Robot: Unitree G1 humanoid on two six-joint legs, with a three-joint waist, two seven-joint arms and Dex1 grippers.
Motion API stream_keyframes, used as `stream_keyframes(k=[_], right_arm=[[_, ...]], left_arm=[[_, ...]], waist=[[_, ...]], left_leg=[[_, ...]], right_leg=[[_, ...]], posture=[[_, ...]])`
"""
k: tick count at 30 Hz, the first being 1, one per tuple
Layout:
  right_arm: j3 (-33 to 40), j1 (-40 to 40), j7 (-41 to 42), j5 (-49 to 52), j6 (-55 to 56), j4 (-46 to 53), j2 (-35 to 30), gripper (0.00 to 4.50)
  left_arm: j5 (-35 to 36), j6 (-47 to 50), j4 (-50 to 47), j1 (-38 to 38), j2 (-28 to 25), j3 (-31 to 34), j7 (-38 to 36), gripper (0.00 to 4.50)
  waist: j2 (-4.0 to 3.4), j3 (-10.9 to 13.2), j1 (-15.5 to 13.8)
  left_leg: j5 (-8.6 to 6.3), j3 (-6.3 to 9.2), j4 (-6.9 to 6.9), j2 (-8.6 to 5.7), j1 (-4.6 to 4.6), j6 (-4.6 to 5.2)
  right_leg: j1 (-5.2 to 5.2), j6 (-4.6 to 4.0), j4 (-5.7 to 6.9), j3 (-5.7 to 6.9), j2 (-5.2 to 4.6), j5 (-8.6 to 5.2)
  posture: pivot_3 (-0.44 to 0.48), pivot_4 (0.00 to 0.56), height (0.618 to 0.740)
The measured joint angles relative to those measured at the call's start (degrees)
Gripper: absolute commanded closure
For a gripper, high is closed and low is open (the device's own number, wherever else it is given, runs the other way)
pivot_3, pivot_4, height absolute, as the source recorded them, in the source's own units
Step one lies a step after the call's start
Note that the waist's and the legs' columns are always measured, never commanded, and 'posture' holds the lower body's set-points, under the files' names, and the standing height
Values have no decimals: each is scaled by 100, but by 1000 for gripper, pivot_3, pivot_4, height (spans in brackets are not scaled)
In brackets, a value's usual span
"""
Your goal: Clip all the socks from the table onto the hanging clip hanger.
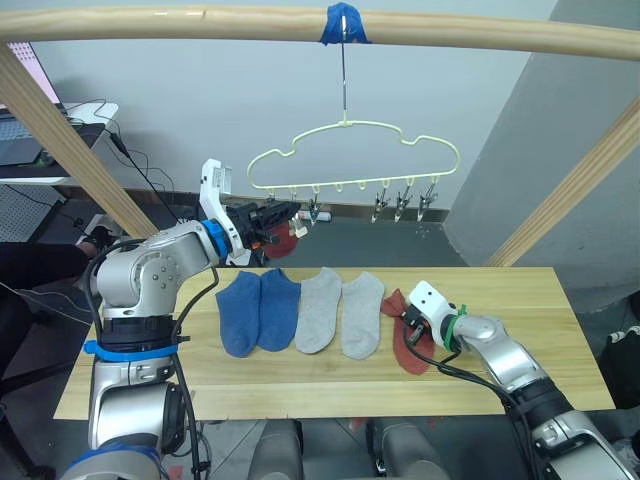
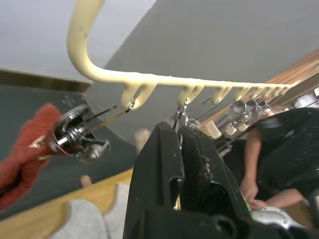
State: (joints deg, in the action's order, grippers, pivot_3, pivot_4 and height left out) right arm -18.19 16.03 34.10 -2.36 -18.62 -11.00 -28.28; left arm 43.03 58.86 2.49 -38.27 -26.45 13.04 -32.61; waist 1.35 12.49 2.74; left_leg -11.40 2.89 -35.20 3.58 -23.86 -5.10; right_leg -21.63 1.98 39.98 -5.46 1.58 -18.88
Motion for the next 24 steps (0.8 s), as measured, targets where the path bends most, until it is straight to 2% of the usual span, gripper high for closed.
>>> stream_keyframes(k=[6, 10, 15, 24], right_arm=[[13, -213, 186, -308, 299, 1623, -427, 4462], [-128, -49, 292, -394, 327, 2388, -293, 4462], [-458, 399, 321, -623, 289, 2466, 112, 4462], [-782, 1198, 333, -940, 251, 2381, 697, 4462]], left_arm=[[513, 853, 289, -257, 177, 427, 397, 4500], [889, 1475, 542, -484, 423, 947, 875, 4500], [1158, 1859, 728, -658, 653, 1428, 1398, 4500], [1286, 1980, 598, -607, 743, 1420, 1525, 4500]], waist=[[0, 1, 49], [2, 0, 41], [4, 2, 35], [4, 2, 3]], left_leg=[[0, 2, 3, 4, -1, -1], [0, 4, 2, 2, -3, -1], [3, 4, 1, 1, -3, -5], [15, 5, 3, 0, -5, -28]], right_leg=[[-4, 4, 1, 1, 3, -2], [-3, 5, 0, 3, 2, -3], [-4, -10, 0, 4, -1, 6], [-5, -16, -1, 8, -5, 9]], posture=[[0, 215, 740], [-2, 207, 740], [-3, 204, 740], [3, 204, 740]])
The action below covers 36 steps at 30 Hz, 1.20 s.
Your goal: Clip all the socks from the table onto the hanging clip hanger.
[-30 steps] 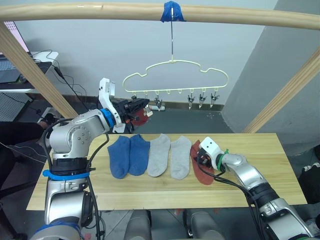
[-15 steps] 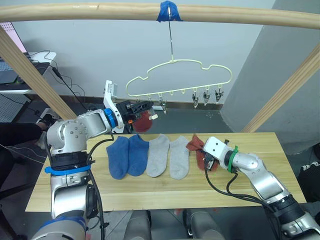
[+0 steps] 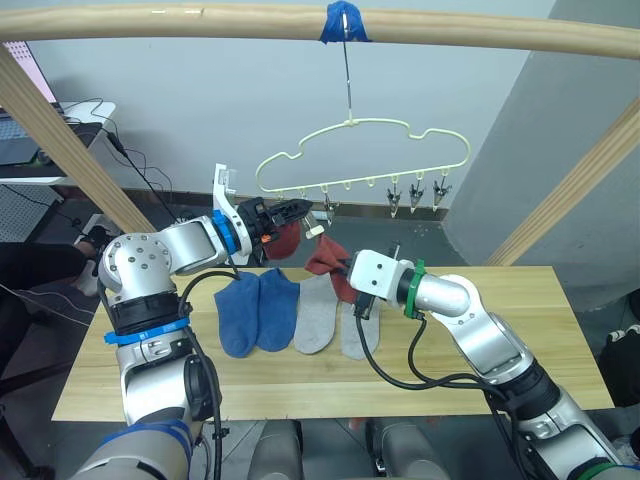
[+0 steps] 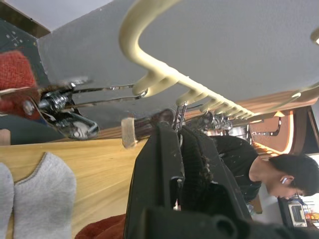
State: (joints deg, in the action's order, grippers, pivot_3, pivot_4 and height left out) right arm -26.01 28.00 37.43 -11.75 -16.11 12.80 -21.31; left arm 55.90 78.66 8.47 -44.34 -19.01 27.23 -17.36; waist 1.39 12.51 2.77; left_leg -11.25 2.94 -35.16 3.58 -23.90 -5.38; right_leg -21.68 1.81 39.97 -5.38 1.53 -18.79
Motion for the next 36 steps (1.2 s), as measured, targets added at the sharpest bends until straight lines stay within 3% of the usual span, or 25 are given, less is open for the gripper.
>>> stream_keyframes(k=[17, 32, 36], right_arm=[[-49, 407, 0, -242, 93, -589, 256, 4462], [118, 463, -118, -264, 295, -865, 306, 4500], [231, 452, -76, -90, 238, -927, 418, 3371]], left_arm=[[24, -182, -233, 179, -141, -229, -231, 4500], [-126, -638, -399, 362, -482, -576, -619, 139], [-499, -1184, -917, 613, -874, -963, -941, 0]], waist=[[0, 0, -7], [1, 1, -6], [1, 1, -4]], left_leg=[[0, -1, 2, 0, 0, -1], [0, -2, 7, 0, -5, -1], [1, -3, 11, 1, -4, -1]], right_leg=[[-2, -1, 0, 0, -1, 0], [-7, -1, -2, 0, -2, 0], [-8, -1, -3, -2, -2, 1]], posture=[[7, 204, 740], [10, 197, 740], [20, 196, 740]])
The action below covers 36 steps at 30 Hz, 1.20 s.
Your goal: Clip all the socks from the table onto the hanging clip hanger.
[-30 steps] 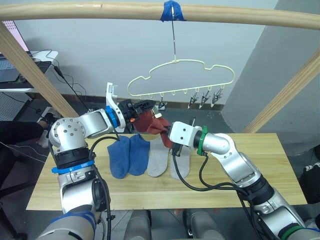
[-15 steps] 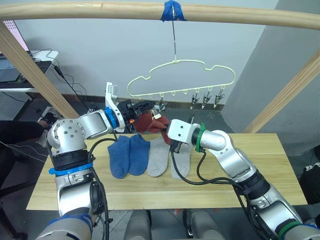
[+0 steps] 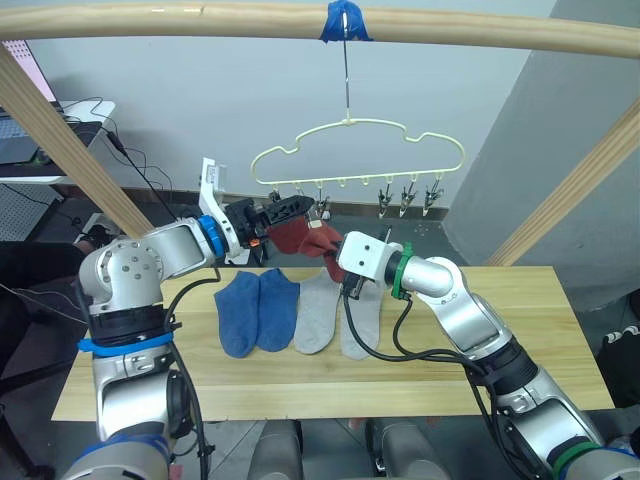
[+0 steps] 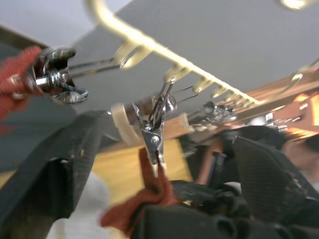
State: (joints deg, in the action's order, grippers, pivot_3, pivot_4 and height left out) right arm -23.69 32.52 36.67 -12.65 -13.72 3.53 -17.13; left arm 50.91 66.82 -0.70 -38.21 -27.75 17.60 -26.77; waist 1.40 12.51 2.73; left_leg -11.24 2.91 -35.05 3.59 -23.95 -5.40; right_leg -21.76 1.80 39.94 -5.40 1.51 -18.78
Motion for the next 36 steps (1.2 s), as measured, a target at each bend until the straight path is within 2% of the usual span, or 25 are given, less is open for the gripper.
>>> stream_keyframes(k=[4, 9, 16, 19, 24, 36], right_arm=[[237, -267, 90, 451, -324, 18, 170, 2067], [803, -1064, 208, 993, -1006, 453, -114, 378], [1684, -1625, 159, 1602, -1366, 1153, -432, 378], [2053, -1732, 149, 1957, -1483, 1453, -436, 323], [2486, -1726, 37, 2718, -1870, 1960, -270, 323], [2736, -1518, -205, 4059, -2557, 2460, -184, 323]], left_arm=[[-250, -365, -538, 444, -281, -397, -383, 0], [-741, -966, -932, 941, -482, -864, -667, 0], [-1597, -2162, -1005, 1325, -448, -1398, -961, 0], [-1929, -2856, -992, 1408, -208, -1526, -1035, 613], [-2538, -4140, -859, 1434, 388, -1622, -874, 2065], [-3324, -5306, -245, 1293, 1121, -1798, -487, 2065]], waist=[[0, 0, -30], [3, 4, -120], [4, 6, -83], [5, 9, -85], [6, 8, -89], [8, 10, -86]], left_leg=[[0, 0, 2, 0, -1, 0], [-7, -1, 0, -5, -5, 12], [-11, -5, 1, -4, -3, 19], [-11, -5, 2, -3, -6, 19], [-11, -6, 1, -4, -6, 20], [-11, -5, 1, -6, -8, 21]], right_leg=[[0, 0, -3, 1, -2, 0], [-1, 0, -4, 0, -6, 0], [-3, 1, -4, -6, -3, 0], [-4, 1, -6, -4, -1, -1], [-3, 0, -7, -7, -2, 0], [-3, 1, -7, -5, 1, 0]], posture=[[24, 196, 740], [15, 201, 740], [-4, 207, 740], [-10, 207, 740], [-17, 209, 740], [-28, 209, 740]])
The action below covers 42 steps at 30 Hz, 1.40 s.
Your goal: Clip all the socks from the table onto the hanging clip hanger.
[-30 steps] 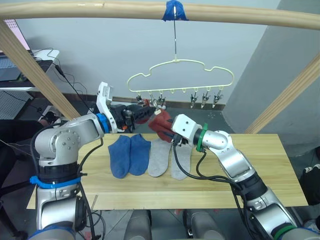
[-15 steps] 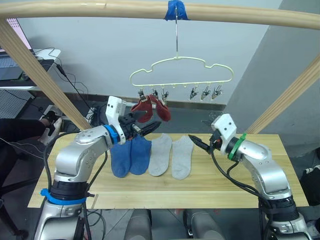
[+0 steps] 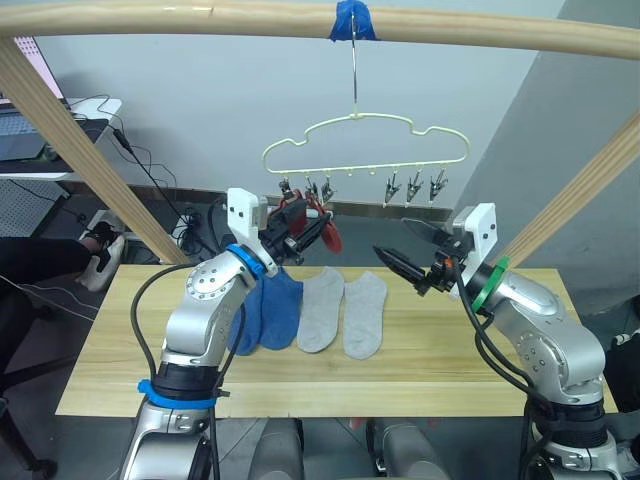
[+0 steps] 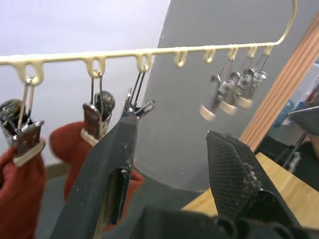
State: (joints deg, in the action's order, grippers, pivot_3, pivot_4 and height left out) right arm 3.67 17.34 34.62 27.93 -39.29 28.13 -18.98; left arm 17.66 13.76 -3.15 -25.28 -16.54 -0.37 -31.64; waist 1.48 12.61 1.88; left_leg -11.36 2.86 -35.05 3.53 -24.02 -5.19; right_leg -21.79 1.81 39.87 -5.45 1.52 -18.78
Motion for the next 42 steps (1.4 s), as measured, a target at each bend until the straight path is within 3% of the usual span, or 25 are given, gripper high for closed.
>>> stream_keyframes(k=[16, 42], right_arm=[[5, 154, -421, 671, -306, 267, -139, 323], [-46, 154, -547, 720, -267, 323, -358, 323]], left_arm=[[-751, -1209, 1165, -517, 583, -172, 412, 2065], [-891, -1799, 2070, -839, 798, -146, 615, 2065]], waist=[[0, 0, 11], [1, 0, 96]], left_leg=[[0, -2, -1, -2, -3, 1], [0, 0, 0, -1, -3, 1]], right_leg=[[0, 0, -2, -2, 1, 0], [-1, 1, -3, 0, 3, -1]], posture=[[-52, 204, 740], [-85, 213, 740]])
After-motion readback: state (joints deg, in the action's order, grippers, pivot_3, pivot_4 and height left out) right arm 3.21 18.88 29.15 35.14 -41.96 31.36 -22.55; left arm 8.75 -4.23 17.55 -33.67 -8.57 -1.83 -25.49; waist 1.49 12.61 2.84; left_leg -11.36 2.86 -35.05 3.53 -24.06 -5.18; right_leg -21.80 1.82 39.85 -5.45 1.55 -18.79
